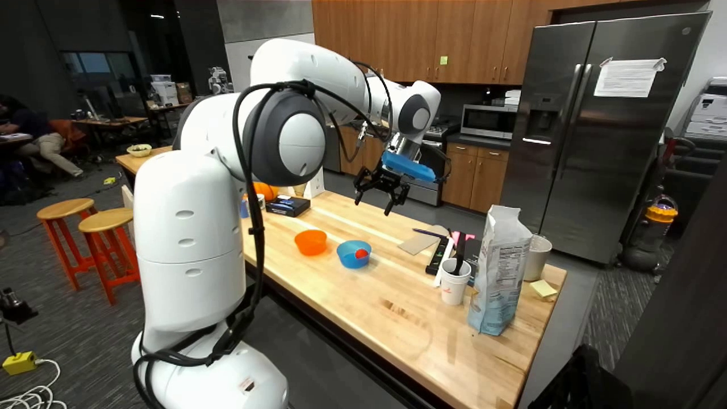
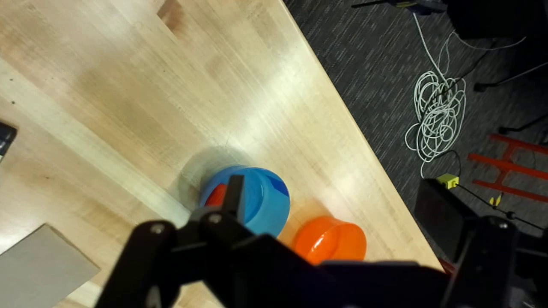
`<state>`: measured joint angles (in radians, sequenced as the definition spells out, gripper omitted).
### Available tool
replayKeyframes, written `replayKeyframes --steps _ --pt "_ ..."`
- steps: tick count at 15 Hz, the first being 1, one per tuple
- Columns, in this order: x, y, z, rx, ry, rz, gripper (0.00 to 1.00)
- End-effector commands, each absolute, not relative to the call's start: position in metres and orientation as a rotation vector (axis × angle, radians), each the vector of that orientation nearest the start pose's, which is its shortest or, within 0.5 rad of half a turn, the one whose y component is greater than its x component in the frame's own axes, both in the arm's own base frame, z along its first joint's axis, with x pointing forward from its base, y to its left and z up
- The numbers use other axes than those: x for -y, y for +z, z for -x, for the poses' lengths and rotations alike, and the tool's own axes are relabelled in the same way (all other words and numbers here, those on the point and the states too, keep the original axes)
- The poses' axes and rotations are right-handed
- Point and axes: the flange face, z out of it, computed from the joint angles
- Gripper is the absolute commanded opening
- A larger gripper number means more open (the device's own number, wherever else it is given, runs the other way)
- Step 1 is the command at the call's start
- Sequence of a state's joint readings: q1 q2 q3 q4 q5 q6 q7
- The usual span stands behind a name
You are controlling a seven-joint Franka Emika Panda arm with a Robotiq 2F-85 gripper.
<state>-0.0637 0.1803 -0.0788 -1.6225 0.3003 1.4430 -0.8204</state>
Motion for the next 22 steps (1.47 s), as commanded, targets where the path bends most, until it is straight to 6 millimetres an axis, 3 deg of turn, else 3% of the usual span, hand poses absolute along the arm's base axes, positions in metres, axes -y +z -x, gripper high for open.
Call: replayKeyframes --steps 1,6,16,17,20,22 --pt "0.035 0.484 -0.586 0.951 0.27 2.565 1.0" --pt "0.028 0.489 -0.593 1.046 0.281 2.65 1.0" --pt "0.023 0.544 -0.605 1.174 -0.027 2.812 1.0" --pt "0.017 0.527 -0.612 1.14 0.033 2.784 1.0" --pt "0.019 0.54 -0.61 1.146 -0.01 2.8 1.0" --pt "0.022 0.53 -0.613 1.141 -0.038 2.77 1.0"
